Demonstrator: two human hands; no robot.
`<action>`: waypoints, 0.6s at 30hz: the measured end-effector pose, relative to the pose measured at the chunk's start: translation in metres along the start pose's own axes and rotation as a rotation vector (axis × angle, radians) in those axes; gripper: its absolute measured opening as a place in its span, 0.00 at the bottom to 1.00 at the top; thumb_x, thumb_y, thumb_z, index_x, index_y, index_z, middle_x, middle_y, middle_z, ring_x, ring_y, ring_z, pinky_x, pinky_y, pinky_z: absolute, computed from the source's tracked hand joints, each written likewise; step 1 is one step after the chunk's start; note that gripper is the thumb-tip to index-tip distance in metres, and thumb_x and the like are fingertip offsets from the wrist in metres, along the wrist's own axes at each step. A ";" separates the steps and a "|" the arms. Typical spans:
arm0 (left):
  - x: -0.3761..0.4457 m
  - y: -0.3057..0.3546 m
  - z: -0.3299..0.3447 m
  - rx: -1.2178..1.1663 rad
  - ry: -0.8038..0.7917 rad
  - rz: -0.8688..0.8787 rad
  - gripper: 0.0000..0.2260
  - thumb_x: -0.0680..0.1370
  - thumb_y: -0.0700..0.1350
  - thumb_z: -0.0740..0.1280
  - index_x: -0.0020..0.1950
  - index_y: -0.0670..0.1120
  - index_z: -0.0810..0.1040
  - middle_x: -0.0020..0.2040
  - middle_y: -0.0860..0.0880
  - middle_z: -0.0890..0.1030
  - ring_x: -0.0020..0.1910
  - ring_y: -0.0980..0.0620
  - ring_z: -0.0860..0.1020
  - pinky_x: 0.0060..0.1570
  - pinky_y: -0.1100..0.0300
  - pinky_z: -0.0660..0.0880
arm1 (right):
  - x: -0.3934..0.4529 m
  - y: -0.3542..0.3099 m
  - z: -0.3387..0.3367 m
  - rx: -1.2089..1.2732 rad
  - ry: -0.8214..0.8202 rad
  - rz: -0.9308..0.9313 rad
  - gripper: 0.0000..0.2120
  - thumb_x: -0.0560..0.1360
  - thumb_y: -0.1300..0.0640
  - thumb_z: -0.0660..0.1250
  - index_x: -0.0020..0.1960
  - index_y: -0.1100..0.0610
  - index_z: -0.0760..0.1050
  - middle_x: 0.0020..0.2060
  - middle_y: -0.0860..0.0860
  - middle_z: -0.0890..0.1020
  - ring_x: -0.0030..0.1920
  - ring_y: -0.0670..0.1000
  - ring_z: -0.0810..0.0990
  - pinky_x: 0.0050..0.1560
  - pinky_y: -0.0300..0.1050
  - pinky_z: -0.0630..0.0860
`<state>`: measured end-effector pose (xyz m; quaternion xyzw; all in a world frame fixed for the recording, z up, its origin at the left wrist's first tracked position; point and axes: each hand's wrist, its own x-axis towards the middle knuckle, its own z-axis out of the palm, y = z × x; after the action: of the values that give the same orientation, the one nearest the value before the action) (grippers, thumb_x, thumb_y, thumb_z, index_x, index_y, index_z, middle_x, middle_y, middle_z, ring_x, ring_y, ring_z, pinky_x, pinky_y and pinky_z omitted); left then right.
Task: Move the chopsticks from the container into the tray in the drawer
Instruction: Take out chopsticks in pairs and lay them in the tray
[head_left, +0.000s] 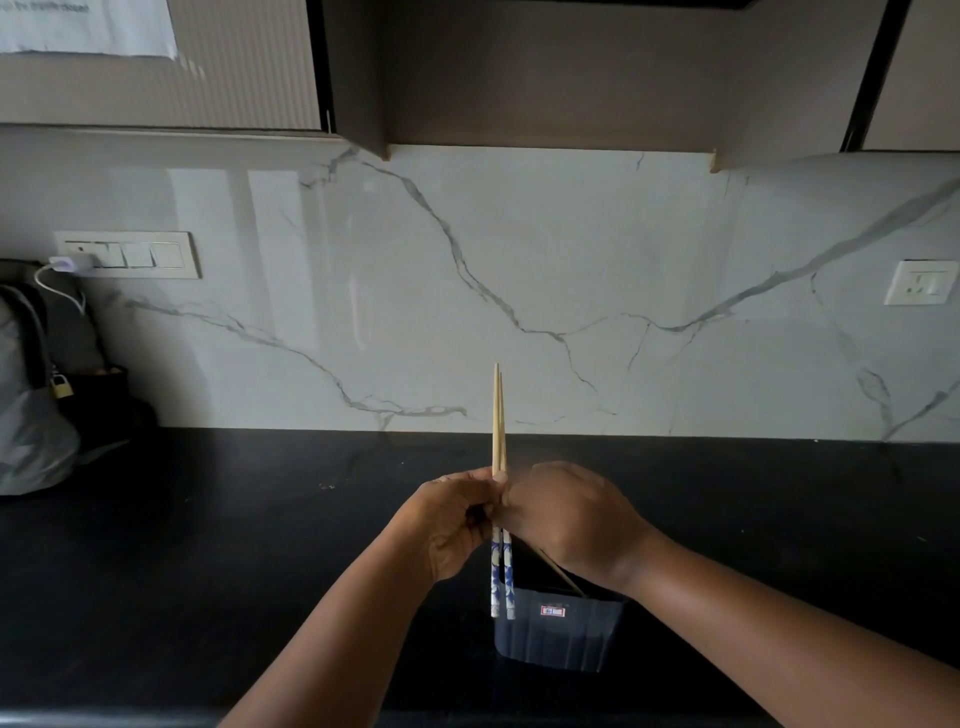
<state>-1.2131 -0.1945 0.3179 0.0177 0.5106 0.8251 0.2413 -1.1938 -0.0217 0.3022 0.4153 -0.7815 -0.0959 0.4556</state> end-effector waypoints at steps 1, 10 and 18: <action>0.001 0.000 0.000 -0.004 0.006 0.005 0.12 0.78 0.34 0.62 0.40 0.38 0.83 0.35 0.42 0.80 0.33 0.50 0.77 0.38 0.61 0.74 | 0.000 -0.001 0.001 0.018 -0.028 0.014 0.04 0.76 0.57 0.69 0.49 0.51 0.82 0.44 0.48 0.83 0.41 0.51 0.78 0.45 0.46 0.77; 0.013 -0.001 -0.008 -0.074 0.093 0.011 0.07 0.78 0.33 0.63 0.48 0.36 0.80 0.44 0.38 0.82 0.42 0.44 0.82 0.48 0.52 0.80 | 0.025 0.000 -0.003 0.990 -0.148 1.233 0.04 0.72 0.57 0.73 0.46 0.52 0.80 0.38 0.48 0.84 0.35 0.45 0.83 0.38 0.43 0.82; 0.017 -0.018 -0.013 0.005 0.077 -0.038 0.06 0.78 0.33 0.63 0.50 0.35 0.79 0.46 0.38 0.81 0.37 0.46 0.83 0.41 0.50 0.82 | 0.025 -0.020 0.005 1.240 -0.337 1.498 0.05 0.71 0.61 0.74 0.45 0.55 0.81 0.40 0.56 0.86 0.38 0.54 0.84 0.46 0.52 0.83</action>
<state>-1.2248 -0.1912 0.2925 -0.0235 0.5219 0.8191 0.2371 -1.1928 -0.0542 0.3044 -0.0406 -0.8091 0.5860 -0.0172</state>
